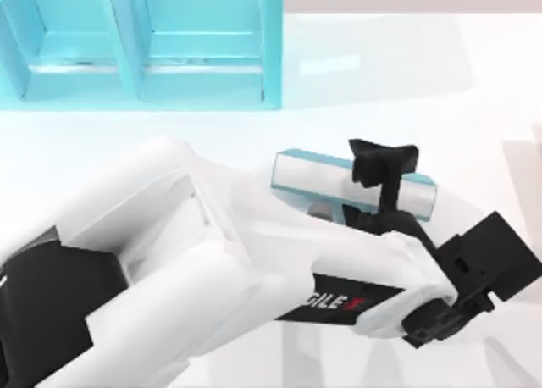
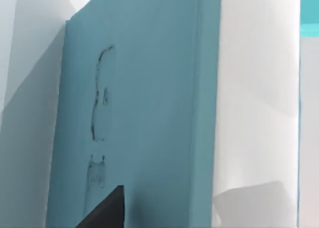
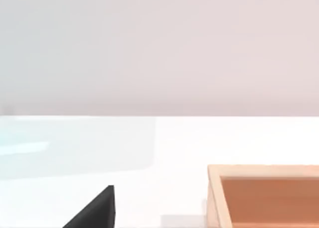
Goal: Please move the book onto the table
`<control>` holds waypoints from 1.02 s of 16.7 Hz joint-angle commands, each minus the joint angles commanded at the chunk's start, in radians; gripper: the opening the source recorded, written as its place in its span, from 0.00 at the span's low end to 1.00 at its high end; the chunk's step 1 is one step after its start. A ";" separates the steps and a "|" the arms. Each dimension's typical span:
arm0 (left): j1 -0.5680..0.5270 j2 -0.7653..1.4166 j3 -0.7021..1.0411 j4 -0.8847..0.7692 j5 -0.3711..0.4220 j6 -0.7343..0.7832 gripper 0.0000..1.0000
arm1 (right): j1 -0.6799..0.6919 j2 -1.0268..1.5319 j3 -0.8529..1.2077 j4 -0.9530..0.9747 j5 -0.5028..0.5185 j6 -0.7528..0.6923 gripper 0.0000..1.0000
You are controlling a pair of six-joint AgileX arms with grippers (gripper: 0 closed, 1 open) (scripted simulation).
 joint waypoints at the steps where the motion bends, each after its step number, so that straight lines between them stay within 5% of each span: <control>1: 0.000 0.000 0.000 0.000 0.000 0.000 1.00 | 0.000 0.000 0.000 0.000 0.000 0.000 1.00; 9: -0.018 0.003 0.007 -0.058 0.003 -0.051 1.00 | 0.000 0.000 0.000 0.000 0.000 0.000 1.00; 17: -0.136 0.064 0.093 -0.464 -0.005 -0.459 1.00 | 0.000 0.000 0.000 0.000 0.000 0.000 1.00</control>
